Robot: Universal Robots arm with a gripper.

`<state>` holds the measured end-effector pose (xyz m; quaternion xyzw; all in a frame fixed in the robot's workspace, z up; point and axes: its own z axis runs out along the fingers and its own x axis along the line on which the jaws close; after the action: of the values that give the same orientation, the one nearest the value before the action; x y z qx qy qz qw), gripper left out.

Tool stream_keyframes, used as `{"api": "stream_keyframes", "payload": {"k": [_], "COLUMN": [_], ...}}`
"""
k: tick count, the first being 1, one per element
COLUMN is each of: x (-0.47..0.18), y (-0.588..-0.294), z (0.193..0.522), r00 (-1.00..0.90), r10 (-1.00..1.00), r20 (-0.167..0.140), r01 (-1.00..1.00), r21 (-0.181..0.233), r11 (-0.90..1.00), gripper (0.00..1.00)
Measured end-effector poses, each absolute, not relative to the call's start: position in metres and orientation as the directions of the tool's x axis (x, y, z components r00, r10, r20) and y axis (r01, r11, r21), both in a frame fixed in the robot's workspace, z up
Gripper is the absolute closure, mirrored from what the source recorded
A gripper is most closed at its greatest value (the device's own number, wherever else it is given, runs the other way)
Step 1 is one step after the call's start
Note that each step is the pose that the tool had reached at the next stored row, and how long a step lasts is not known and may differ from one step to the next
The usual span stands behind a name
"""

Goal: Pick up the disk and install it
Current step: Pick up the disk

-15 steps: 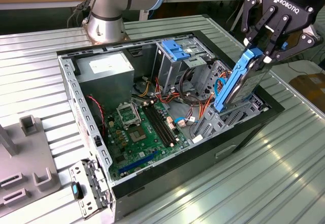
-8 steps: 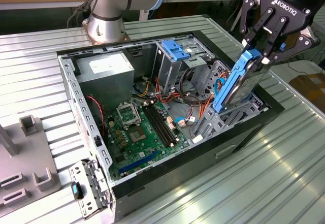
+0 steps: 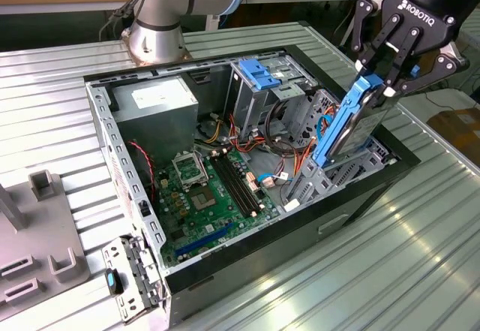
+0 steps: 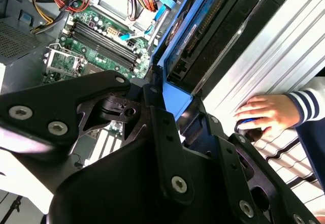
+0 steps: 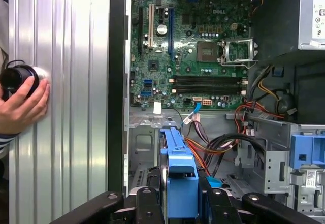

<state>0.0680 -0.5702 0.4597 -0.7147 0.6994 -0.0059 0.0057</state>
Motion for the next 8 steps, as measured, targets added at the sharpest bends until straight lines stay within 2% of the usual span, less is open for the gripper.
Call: {"api": "stream_keyframes", "payload": {"k": [8], "x": [0.0680], "y": [-0.5703], "z": [0.4510], "r00": [0.022], "r10": [-1.000], "r20": [0.000], "r01": [-1.000], "r21": [-0.016], "r11": [-0.022], "gripper": [0.64]}}
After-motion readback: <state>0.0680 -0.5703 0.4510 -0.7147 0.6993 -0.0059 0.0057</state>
